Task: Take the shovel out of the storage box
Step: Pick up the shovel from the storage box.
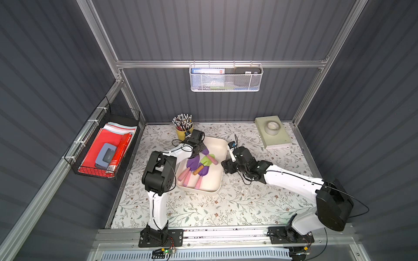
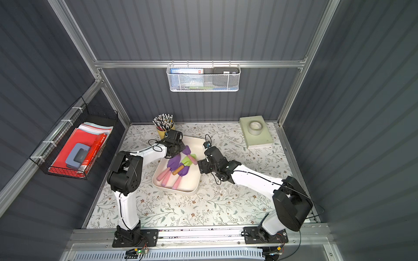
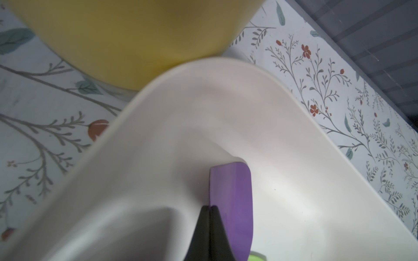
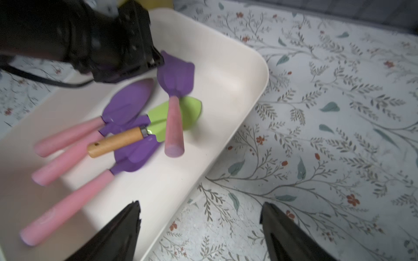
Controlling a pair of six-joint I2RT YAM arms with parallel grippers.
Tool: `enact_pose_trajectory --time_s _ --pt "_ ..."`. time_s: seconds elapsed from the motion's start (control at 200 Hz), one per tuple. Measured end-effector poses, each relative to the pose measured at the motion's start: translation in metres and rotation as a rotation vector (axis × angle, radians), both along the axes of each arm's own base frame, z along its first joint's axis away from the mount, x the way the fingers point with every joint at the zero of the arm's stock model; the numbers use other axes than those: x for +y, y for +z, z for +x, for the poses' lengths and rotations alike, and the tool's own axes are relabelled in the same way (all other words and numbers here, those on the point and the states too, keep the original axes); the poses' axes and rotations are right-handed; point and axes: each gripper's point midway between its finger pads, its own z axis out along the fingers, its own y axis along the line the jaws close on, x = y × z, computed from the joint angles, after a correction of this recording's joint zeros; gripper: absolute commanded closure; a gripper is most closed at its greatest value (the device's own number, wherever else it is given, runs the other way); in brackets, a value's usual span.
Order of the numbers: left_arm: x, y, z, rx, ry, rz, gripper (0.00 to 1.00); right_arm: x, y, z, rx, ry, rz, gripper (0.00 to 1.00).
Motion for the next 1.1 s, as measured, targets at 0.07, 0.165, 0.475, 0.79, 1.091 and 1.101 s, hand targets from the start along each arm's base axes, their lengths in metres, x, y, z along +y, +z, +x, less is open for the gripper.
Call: enact_pose_trajectory --time_s 0.07,0.165,0.475,0.79,1.091,1.101 --pt "0.000 0.000 -0.001 0.003 0.000 0.001 1.00 0.005 0.018 0.003 -0.036 0.004 0.043 0.09" --pt "0.001 0.001 -0.002 0.001 -0.001 0.002 1.00 0.008 0.022 0.005 -0.045 0.015 0.070 0.10" --pt "0.003 -0.001 -0.008 0.008 -0.006 0.008 1.00 0.022 -0.014 0.046 0.152 0.121 0.172 0.30" --pt "0.003 0.000 -0.009 0.007 -0.012 0.012 1.00 0.064 -0.003 0.048 0.232 0.295 0.247 0.28" --pt "0.003 0.000 -0.010 0.009 -0.015 0.009 1.00 0.070 -0.065 0.048 0.413 0.301 0.128 0.29" --pt "0.003 0.000 -0.010 0.009 -0.016 0.009 1.00 0.070 -0.066 0.047 0.416 0.301 0.126 0.29"
